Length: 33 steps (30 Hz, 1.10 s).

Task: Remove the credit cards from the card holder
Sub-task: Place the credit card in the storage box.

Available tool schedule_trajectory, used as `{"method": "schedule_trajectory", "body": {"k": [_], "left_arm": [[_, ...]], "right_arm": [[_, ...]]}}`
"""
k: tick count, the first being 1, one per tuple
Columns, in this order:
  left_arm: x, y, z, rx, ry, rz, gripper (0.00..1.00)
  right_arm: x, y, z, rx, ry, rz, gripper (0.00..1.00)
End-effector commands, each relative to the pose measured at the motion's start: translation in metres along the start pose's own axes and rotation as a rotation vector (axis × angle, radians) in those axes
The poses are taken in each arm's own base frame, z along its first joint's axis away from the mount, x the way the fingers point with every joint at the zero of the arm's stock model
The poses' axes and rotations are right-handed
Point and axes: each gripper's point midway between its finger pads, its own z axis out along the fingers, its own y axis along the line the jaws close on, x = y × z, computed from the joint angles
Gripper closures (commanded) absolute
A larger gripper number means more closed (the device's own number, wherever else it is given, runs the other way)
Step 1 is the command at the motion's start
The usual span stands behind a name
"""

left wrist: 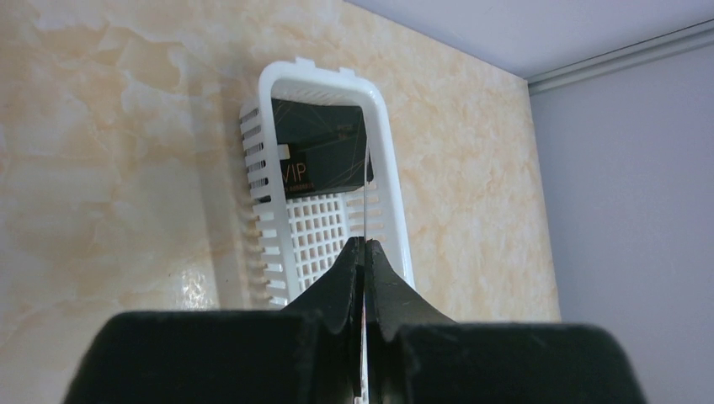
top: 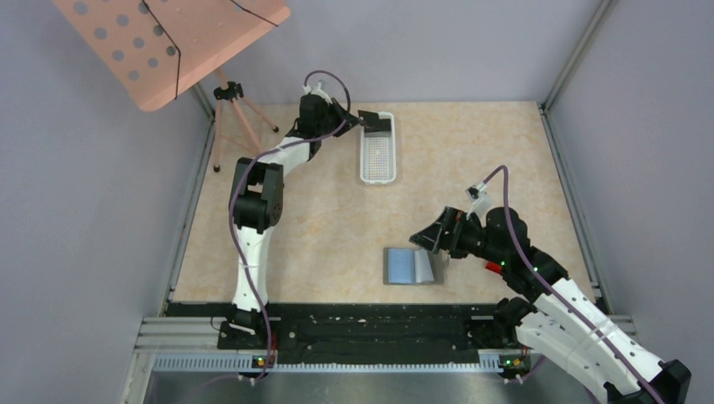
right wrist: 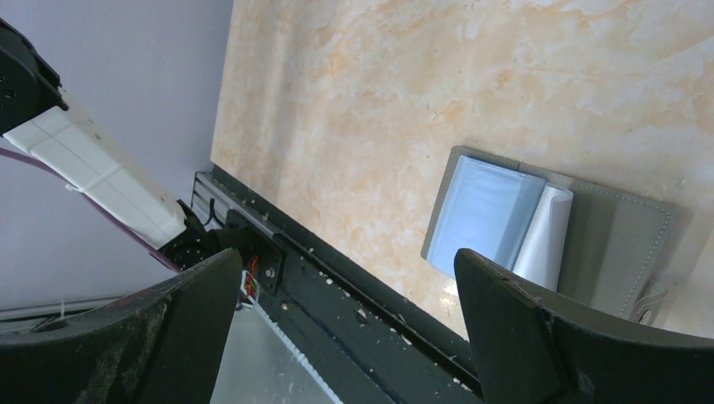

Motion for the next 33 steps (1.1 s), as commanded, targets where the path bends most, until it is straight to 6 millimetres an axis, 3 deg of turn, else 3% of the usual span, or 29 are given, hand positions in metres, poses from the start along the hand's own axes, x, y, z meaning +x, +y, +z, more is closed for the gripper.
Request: {"method": "schedule_trajectory", "body": {"k": [1, 18, 33], "left_arm": [[-0.025, -0.015, 0.009, 0.075, -0.064, 0.018, 1.00], [-0.021, 0.001, 0.041, 0.107, -0.041, -0.058, 1.00], [-0.006, 0.011, 0.047, 0.109, 0.012, -0.095, 0.99]], "right_arm": [[-0.022, 0.017, -0.002, -0.034, -0.060, -0.024, 0.04], [-0.025, 0.012, 0.013, 0.003, -0.031, -0.024, 0.04], [-0.031, 0.009, 0.019, 0.036, -0.038, -0.040, 0.04]]}}
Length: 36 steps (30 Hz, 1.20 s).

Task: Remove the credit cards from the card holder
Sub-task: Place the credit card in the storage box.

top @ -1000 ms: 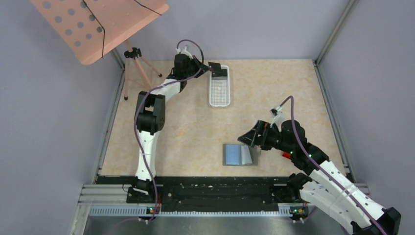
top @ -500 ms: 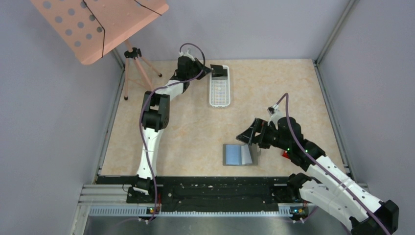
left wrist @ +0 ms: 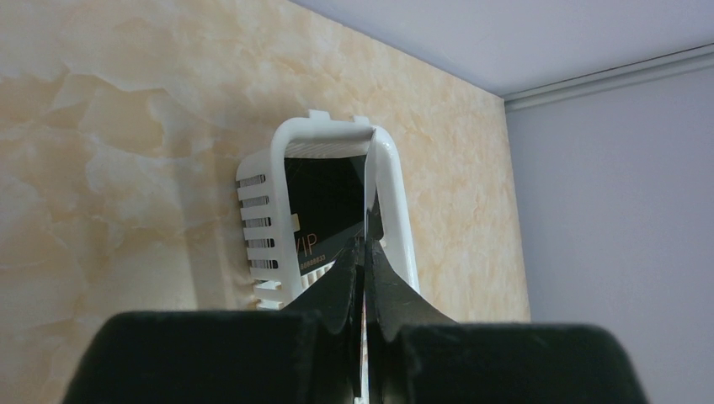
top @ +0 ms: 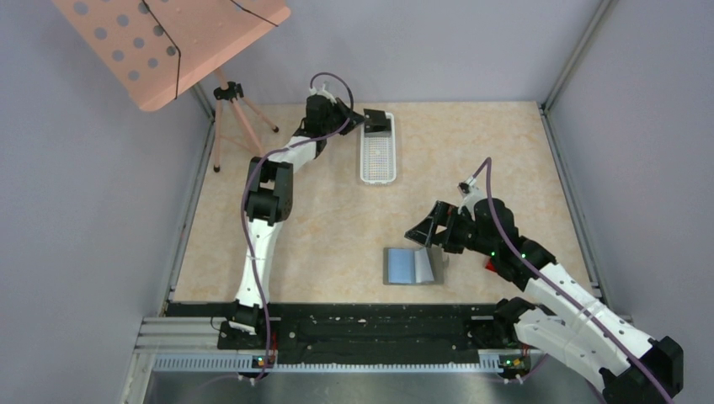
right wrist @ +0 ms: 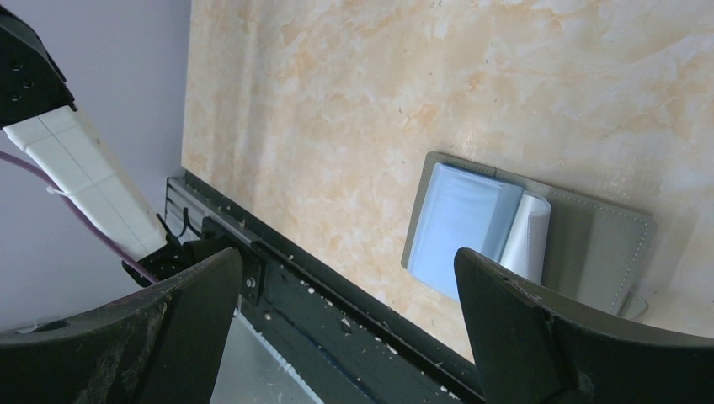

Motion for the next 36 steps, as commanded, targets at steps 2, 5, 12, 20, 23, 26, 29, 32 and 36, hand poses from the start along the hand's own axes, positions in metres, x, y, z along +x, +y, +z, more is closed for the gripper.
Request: {"method": "schedule_trajectory", "body": {"k": [2, 5, 12, 20, 23, 26, 29, 32, 36], "left_arm": [[-0.005, -0.008, 0.001, 0.041, 0.008, -0.018, 0.99], [-0.002, -0.005, 0.001, 0.035, 0.018, -0.034, 1.00], [-0.001, -0.003, 0.003, 0.034, 0.022, -0.037, 0.98], [-0.005, -0.005, 0.004, 0.026, 0.017, -0.013, 0.81], [-0.009, -0.009, 0.004, 0.031, 0.009, -0.004, 0.79], [-0.013, -0.007, 0.005, 0.025, -0.005, 0.006, 0.76], [-0.016, -0.005, 0.005, 0.014, -0.015, 0.016, 0.74], [-0.019, -0.007, 0.005, 0.013, -0.025, 0.018, 0.70], [-0.024, -0.008, 0.007, 0.024, -0.051, 0.012, 0.66]], "right_arm": [[-0.028, 0.020, -0.005, -0.030, -0.069, -0.049, 0.04], [-0.027, 0.017, -0.006, -0.019, -0.073, -0.053, 0.04], [-0.026, 0.015, -0.009, -0.018, -0.088, -0.040, 0.04], [-0.029, 0.015, -0.005, -0.023, -0.100, -0.050, 0.03], [-0.033, 0.017, -0.005, -0.023, -0.109, -0.059, 0.03], [-0.035, 0.018, -0.004, -0.025, -0.112, -0.068, 0.03], [-0.033, 0.017, -0.002, -0.022, -0.096, -0.078, 0.02], [-0.033, 0.019, -0.003, -0.021, -0.088, -0.084, 0.02], [-0.036, 0.018, -0.007, -0.010, -0.105, -0.098, 0.02]]}}
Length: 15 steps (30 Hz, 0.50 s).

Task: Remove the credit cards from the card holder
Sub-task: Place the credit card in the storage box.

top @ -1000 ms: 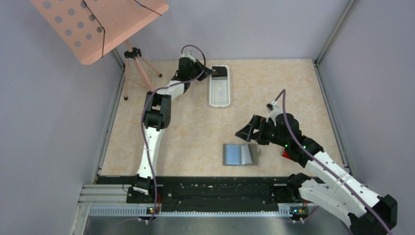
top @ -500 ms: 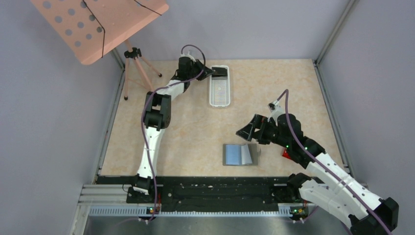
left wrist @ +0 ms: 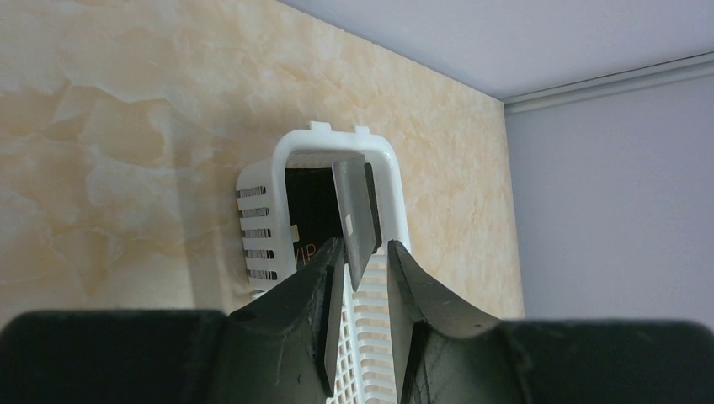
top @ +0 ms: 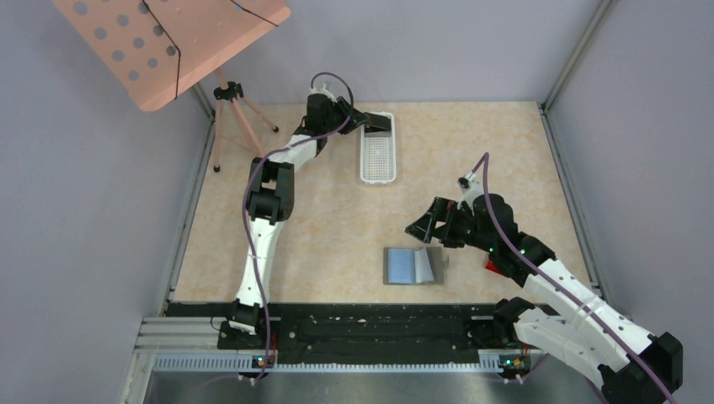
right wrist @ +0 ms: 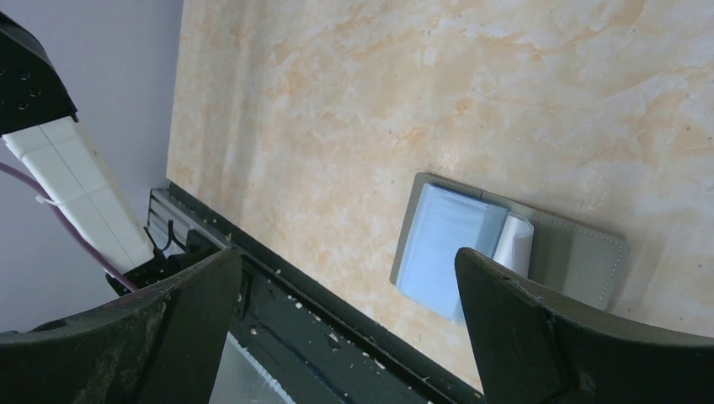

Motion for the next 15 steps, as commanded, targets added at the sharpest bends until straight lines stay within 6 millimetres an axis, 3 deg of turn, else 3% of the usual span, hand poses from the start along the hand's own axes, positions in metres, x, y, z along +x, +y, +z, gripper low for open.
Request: {"method": "schedule_trajectory", "body": {"k": [1, 12, 15], "left_arm": [[-0.022, -0.010, 0.002, 0.032, -0.070, 0.031, 0.65], [-0.027, -0.013, 0.001, 0.036, -0.089, 0.052, 0.60], [-0.032, -0.020, -0.001, 0.040, -0.099, 0.070, 0.54]], "right_arm": [[-0.025, 0.015, -0.010, -0.024, -0.076, -0.046, 0.02], [-0.024, 0.013, -0.014, -0.020, -0.081, -0.040, 0.02], [-0.026, 0.016, -0.014, -0.022, -0.080, -0.043, 0.01]]}}
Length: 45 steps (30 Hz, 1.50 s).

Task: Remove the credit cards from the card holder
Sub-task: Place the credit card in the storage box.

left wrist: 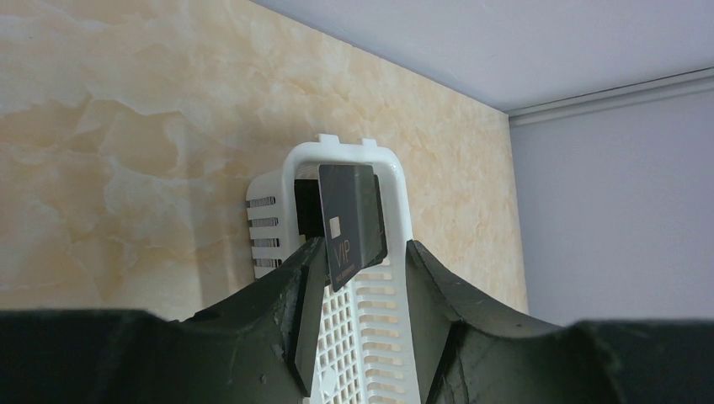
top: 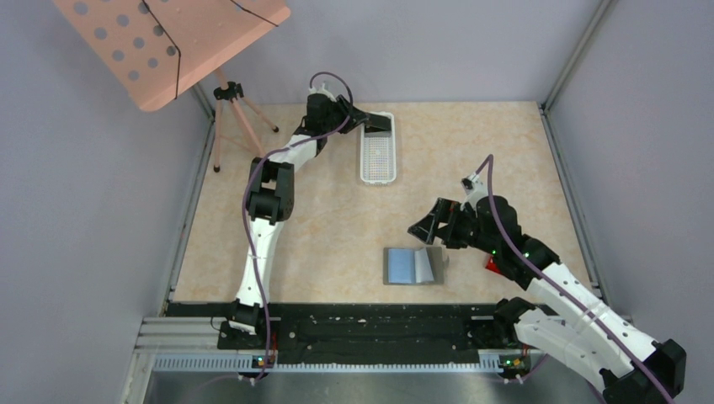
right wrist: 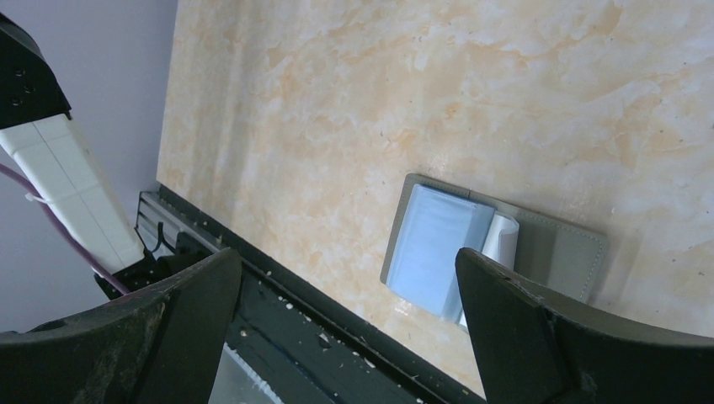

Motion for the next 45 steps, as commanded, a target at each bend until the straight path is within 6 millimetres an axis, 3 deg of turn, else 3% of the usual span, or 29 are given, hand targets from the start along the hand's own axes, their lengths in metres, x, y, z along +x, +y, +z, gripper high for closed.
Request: {"method": "schedule_trajectory", "body": {"k": [1, 15, 25, 32, 39, 45], "left_arm": [[-0.028, -0.023, -0.002, 0.055, -0.075, 0.071, 0.53], [-0.037, -0.046, -0.023, 0.022, -0.046, 0.181, 0.47], [-0.032, -0.066, -0.051, 0.039, -0.013, 0.247, 0.50], [-0.037, -0.062, -0.038, 0.048, -0.052, 0.229, 0.51], [-0.037, -0.054, -0.022, 0.051, -0.070, 0.226, 0.51], [-0.025, -0.031, -0.006, 0.020, -0.055, 0.183, 0.51]], "right_arm": [[-0.024, 0.018, -0.008, -0.033, -0.059, -0.023, 0.01], [-0.019, 0.017, -0.012, -0.028, -0.045, 0.006, 0.02], [-0.015, 0.013, -0.019, -0.004, -0.026, 0.008, 0.02], [-0.020, 0.017, -0.024, -0.016, -0.055, 0.016, 0.02], [-0.020, 0.019, -0.016, -0.020, -0.038, 0.017, 0.02], [-0.019, 0.018, -0.009, -0.018, -0.023, 0.016, 0.02]]}}
